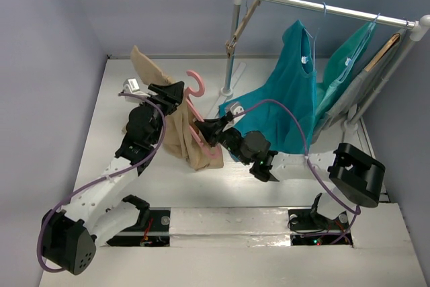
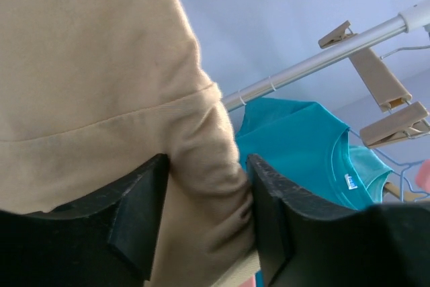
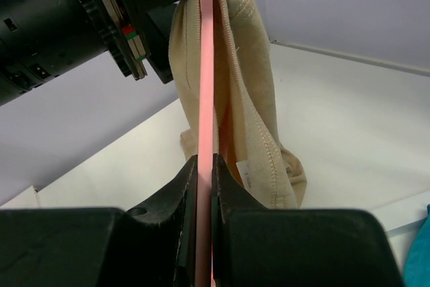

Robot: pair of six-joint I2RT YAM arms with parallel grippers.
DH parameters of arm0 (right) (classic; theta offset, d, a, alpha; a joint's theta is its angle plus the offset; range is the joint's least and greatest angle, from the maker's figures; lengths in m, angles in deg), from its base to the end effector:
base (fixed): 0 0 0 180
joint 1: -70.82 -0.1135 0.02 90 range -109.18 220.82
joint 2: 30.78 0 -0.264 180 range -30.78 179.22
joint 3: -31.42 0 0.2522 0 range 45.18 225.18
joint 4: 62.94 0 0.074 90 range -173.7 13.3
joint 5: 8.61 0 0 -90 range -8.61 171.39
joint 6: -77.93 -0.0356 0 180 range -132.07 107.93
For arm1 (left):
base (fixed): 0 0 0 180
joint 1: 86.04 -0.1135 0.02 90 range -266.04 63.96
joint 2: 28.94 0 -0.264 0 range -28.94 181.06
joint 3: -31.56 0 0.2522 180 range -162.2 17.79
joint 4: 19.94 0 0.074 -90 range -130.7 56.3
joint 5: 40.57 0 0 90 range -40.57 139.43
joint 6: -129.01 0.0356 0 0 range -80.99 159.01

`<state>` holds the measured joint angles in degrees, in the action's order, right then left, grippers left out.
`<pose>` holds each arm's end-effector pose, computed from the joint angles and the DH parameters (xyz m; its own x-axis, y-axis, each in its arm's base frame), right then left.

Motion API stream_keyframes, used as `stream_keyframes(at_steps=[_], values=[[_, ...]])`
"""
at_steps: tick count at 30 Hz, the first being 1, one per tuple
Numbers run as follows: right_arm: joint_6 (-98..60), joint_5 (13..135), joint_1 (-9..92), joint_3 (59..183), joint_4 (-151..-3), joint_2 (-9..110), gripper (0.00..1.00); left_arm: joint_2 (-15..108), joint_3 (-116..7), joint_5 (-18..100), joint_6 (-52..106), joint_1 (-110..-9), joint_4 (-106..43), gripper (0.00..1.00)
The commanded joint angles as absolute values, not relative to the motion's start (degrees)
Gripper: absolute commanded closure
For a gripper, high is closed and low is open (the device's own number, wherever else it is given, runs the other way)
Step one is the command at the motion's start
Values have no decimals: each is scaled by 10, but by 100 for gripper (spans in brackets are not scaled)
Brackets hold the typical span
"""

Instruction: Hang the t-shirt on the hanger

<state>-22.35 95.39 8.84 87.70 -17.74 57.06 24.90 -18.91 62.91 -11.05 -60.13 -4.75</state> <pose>0.1628 0.2877 0.2709 -0.0241 0.3232 -0.9460 -0.7539 0.6156 0.2296 0.2036 -0.0897 0.3341 -0.0502 -0.8046 -0.5918 0.2823 0.5569 -0.7811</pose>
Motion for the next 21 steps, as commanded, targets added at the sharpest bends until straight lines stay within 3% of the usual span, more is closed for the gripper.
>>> stream_keyframes(at_steps=[1, 6, 11, 20, 21], values=[[-211, 941, 82, 918, -131, 574, 100, 234, -179, 612, -113, -606, 6, 55], [-212, 937, 82, 932, -156, 585, 100, 224, -168, 614, -112, -606, 7, 70], [-216, 933, 82, 936, -168, 591, 100, 220, -162, 614, -115, -606, -1, 99], [-222, 929, 82, 927, -217, 562, 100, 198, -153, 605, -120, -617, -10, 100], [-224, 928, 82, 927, -241, 556, 93, 191, -149, 604, -122, -622, -9, 100]])
